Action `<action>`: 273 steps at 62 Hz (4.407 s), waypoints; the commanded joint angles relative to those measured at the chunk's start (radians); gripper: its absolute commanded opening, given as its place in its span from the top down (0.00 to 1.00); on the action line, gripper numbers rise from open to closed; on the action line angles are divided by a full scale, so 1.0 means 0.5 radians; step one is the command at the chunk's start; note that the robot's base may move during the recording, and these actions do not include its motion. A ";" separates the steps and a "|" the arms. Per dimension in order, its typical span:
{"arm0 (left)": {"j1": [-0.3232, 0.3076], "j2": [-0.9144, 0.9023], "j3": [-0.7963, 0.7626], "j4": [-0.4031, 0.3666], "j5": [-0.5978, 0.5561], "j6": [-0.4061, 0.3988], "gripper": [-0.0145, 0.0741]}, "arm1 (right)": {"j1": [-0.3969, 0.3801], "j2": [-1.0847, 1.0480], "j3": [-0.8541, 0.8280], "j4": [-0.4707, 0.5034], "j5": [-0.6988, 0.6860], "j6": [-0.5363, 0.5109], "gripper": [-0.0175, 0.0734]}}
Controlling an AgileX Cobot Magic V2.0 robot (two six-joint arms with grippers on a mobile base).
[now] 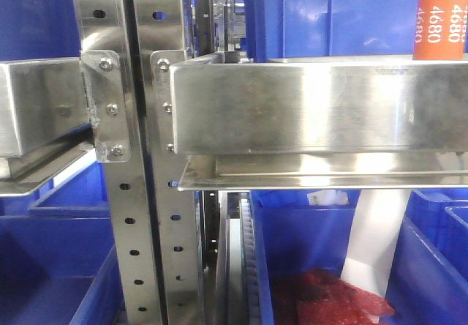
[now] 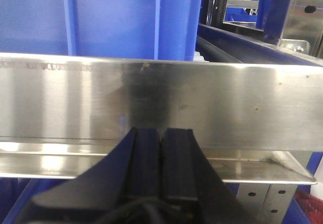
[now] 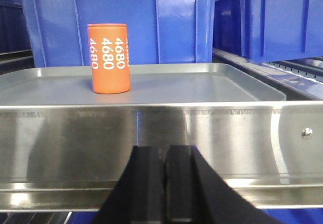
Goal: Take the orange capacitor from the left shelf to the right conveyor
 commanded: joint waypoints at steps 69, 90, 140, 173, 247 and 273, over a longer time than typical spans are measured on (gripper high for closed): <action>0.001 -0.024 -0.008 -0.007 -0.158 0.000 0.98 | -0.016 -0.027 -0.066 -0.021 -0.407 -0.008 0.77; 0.001 -0.024 -0.008 -0.007 -0.158 0.000 0.98 | -0.016 0.258 -0.850 -0.021 0.006 -0.008 0.74; 0.001 -0.024 -0.008 -0.007 -0.158 0.000 0.98 | 0.363 1.659 -1.249 -0.021 -0.395 -0.008 0.14; 0.001 -0.024 -0.008 -0.007 -0.158 0.000 0.98 | 0.356 2.289 -1.249 -0.021 -1.042 -0.008 0.14; 0.001 -0.024 -0.008 -0.007 -0.158 0.000 0.98 | 0.287 2.845 -1.375 -0.193 -1.375 0.216 0.50; 0.001 -0.024 -0.008 -0.007 -0.158 0.000 0.98 | 0.287 2.134 -1.375 -0.295 -0.660 0.216 0.64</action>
